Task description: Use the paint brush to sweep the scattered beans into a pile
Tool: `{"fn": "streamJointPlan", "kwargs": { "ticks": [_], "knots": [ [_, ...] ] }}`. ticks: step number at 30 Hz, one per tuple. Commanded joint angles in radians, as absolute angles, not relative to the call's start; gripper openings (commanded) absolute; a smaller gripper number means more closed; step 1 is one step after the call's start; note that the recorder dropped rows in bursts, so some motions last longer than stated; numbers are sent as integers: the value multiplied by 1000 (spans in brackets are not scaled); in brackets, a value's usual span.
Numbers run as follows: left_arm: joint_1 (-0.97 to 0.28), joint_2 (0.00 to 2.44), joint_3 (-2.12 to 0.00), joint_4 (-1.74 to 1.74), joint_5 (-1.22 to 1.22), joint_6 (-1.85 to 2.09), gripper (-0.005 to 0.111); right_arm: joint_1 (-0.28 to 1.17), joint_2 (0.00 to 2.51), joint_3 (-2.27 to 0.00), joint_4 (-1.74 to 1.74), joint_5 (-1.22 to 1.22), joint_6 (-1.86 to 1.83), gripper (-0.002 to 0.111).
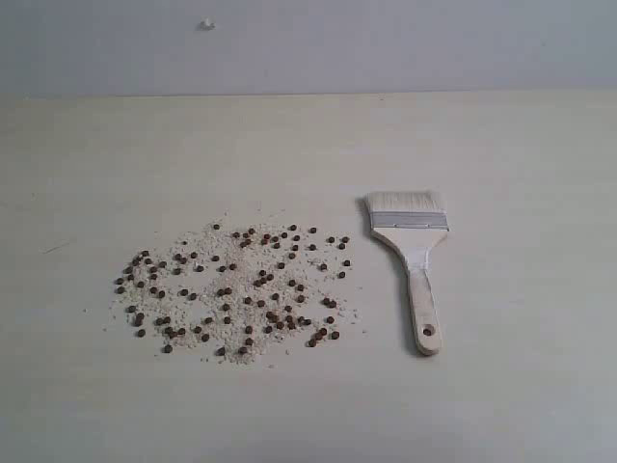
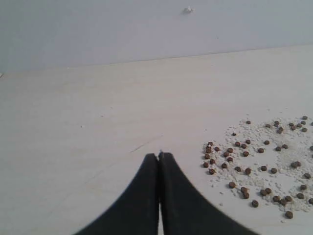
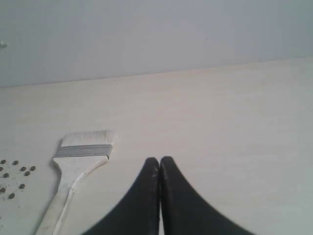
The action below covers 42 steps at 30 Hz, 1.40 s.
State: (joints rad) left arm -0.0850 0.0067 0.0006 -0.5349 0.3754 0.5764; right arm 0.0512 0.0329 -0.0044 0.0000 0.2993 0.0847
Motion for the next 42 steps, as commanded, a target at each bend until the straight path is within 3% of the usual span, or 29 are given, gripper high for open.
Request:
{"fn": "streamJointPlan", "kwargs": {
  "ticks": [1, 23, 33, 42],
  "knots": [
    [-94, 0, 0, -536, 380, 572, 0, 50, 27, 0, -7, 282, 83, 0],
    [-118, 0, 0, -536, 380, 572, 0, 50, 27, 0, -16, 200, 72, 0],
    [-118, 0, 0, -536, 380, 572, 0, 50, 27, 0, 316, -260, 390, 0],
    [-140, 0, 0, -536, 380, 572, 0, 50, 27, 0, 352, -568, 407, 0]
  ]
}}
